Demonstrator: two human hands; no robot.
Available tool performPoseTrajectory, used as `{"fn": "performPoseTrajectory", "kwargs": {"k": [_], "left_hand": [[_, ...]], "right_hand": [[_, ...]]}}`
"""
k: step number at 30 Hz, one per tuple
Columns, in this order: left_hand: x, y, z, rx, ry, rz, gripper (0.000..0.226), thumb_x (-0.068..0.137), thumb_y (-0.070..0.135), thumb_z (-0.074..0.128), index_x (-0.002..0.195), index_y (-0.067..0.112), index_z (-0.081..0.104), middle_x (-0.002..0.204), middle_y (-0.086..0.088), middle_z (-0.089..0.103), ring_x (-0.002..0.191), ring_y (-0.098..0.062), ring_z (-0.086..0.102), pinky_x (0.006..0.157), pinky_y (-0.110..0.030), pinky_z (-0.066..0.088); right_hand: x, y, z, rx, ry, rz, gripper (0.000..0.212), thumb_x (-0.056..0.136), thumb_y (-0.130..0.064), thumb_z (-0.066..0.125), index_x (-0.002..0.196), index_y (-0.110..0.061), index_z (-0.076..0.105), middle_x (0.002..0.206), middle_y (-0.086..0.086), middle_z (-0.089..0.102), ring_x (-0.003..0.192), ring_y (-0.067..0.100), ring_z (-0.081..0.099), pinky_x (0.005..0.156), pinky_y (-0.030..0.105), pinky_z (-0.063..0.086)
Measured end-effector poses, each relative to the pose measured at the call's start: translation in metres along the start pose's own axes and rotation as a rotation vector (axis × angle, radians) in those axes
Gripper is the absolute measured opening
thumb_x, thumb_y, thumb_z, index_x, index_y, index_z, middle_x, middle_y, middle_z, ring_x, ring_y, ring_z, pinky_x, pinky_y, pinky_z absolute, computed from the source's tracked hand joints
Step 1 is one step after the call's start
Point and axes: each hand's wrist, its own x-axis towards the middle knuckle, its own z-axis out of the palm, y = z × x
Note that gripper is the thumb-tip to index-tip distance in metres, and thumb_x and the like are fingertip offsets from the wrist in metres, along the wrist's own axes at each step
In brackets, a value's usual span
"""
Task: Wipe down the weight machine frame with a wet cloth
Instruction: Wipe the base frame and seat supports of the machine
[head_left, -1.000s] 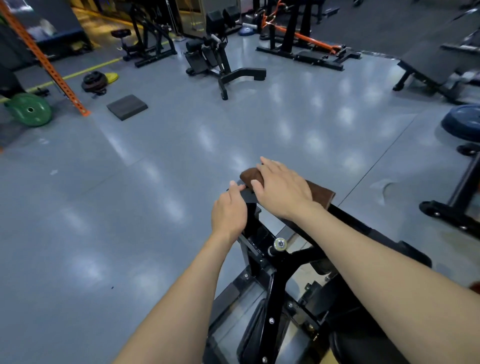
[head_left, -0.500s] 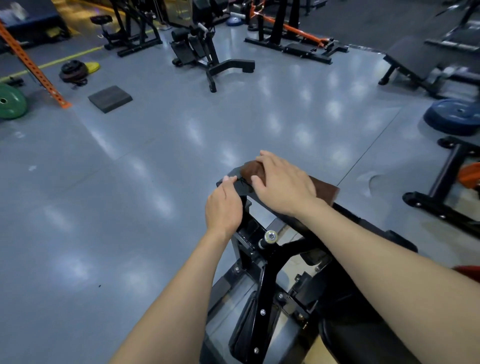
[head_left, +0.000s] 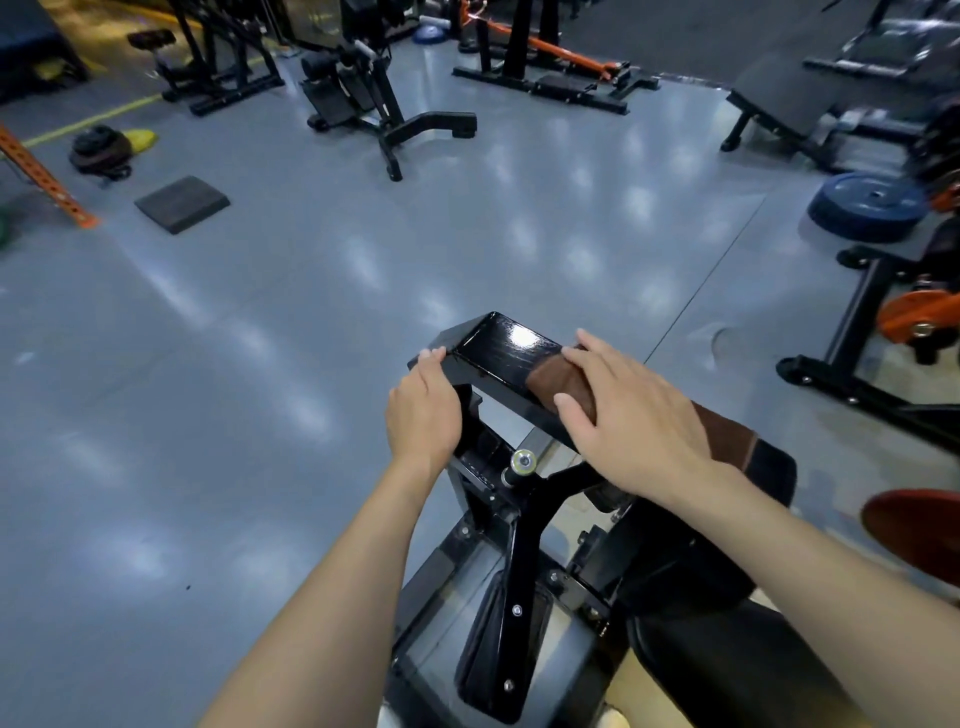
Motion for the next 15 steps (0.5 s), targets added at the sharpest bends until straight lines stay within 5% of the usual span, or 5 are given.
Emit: {"fn": "performPoseTrajectory", "kwargs": {"k": [4, 8, 12, 13, 15], "left_hand": [[-0.001, -0.003, 0.001, 0.0, -0.015, 0.004, 0.072, 0.095, 0.054, 0.008, 0.136, 0.036, 0.065, 0.114, -0.014, 0.075, 0.115, -0.03, 0.063, 0.108, -0.046, 0.043], [-0.003, -0.004, 0.0, -0.053, -0.029, 0.0, 0.065, 0.101, 0.051, 0.012, 0.139, 0.035, 0.062, 0.123, -0.006, 0.074, 0.122, -0.022, 0.06, 0.111, -0.042, 0.041], [-0.011, -0.01, 0.005, -0.244, -0.053, -0.068, 0.05, 0.11, 0.042, 0.021, 0.152, 0.034, 0.046, 0.14, 0.004, 0.058, 0.094, 0.024, 0.058, 0.093, -0.005, 0.038], [-0.011, -0.013, 0.009, -0.306, -0.042, -0.107, 0.05, 0.109, 0.044, 0.025, 0.155, 0.032, 0.042, 0.145, 0.006, 0.054, 0.103, 0.023, 0.056, 0.097, -0.003, 0.034], [-0.01, -0.014, 0.019, -0.421, -0.034, -0.214, 0.065, 0.096, 0.058, 0.027, 0.151, 0.032, 0.048, 0.151, 0.008, 0.052, 0.133, -0.001, 0.051, 0.12, -0.025, 0.029]], "right_hand": [[0.02, -0.013, 0.006, 0.006, 0.05, 0.058, 0.052, 0.099, -0.051, 0.049, 0.147, -0.031, 0.047, 0.156, -0.002, 0.022, 0.129, 0.028, 0.049, 0.098, 0.044, 0.049], [0.061, -0.033, 0.019, 0.016, 0.037, -0.027, 0.053, 0.102, -0.05, 0.046, 0.152, -0.031, 0.045, 0.145, -0.004, 0.039, 0.129, 0.024, 0.046, 0.099, 0.042, 0.046], [0.092, -0.048, 0.021, 0.106, 0.034, -0.003, 0.042, 0.101, -0.049, 0.049, 0.141, -0.037, 0.049, 0.137, -0.006, 0.051, 0.121, 0.028, 0.056, 0.095, 0.041, 0.046], [0.097, -0.051, 0.022, 0.118, 0.042, -0.005, 0.038, 0.1, -0.049, 0.05, 0.137, -0.037, 0.051, 0.135, -0.007, 0.053, 0.119, 0.028, 0.058, 0.094, 0.04, 0.046], [0.1, -0.052, 0.023, 0.132, 0.058, -0.028, 0.037, 0.1, -0.049, 0.052, 0.135, -0.037, 0.056, 0.136, -0.01, 0.055, 0.121, 0.026, 0.058, 0.096, 0.039, 0.046]]}}
